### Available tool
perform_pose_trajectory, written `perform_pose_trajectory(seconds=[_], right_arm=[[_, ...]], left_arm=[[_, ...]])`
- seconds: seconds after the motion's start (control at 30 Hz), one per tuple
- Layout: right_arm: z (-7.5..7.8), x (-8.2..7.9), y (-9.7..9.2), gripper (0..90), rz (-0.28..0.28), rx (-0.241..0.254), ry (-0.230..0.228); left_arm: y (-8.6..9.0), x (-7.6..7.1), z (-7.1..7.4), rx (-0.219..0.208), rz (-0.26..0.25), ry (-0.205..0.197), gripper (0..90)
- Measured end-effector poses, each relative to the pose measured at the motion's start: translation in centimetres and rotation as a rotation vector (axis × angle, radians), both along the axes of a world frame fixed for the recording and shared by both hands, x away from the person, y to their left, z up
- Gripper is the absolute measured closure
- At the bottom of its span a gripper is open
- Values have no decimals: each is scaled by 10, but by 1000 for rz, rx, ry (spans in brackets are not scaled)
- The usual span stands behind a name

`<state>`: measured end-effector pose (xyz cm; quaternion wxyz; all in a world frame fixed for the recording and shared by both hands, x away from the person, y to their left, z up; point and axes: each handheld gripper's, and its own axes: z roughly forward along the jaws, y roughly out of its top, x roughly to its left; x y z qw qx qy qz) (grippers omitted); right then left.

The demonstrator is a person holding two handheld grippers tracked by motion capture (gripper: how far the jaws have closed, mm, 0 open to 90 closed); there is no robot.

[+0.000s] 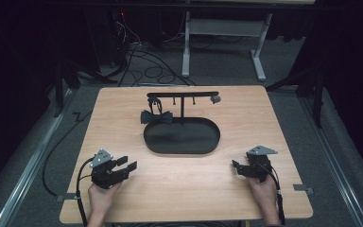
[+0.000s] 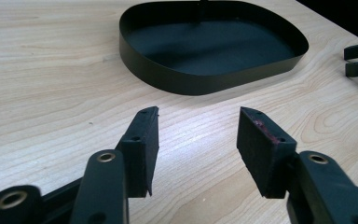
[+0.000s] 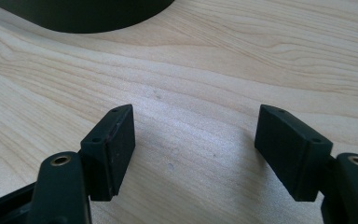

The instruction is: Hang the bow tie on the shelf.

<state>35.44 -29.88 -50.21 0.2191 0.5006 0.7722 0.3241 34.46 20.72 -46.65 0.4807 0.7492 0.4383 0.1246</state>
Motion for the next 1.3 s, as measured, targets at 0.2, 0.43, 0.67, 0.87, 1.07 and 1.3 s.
perform_pose_trajectory(seconds=[0.2, 0.43, 0.67, 0.87, 1.07, 1.3], right_arm=[[0, 0, 0, 301, 0, 0, 0], [0, 0, 0, 301, 0, 0, 0], [0, 0, 0, 301, 0, 0, 0], [0, 0, 0, 301, 0, 0, 0], [0, 0, 0, 301, -1, 1, 1], [0, 0, 0, 301, 0, 0, 0]], left_arm=[[-8, 2, -5, 26, -7, 17, 459], [-14, 5, -12, 28, -11, 37, 459], [-18, 8, -18, 28, -3, 55, 456], [-23, 12, -23, 28, -2, 62, 455], [-27, 14, -26, 70, 16, 55, 454], [-34, 17, -30, 107, 21, 50, 453]])
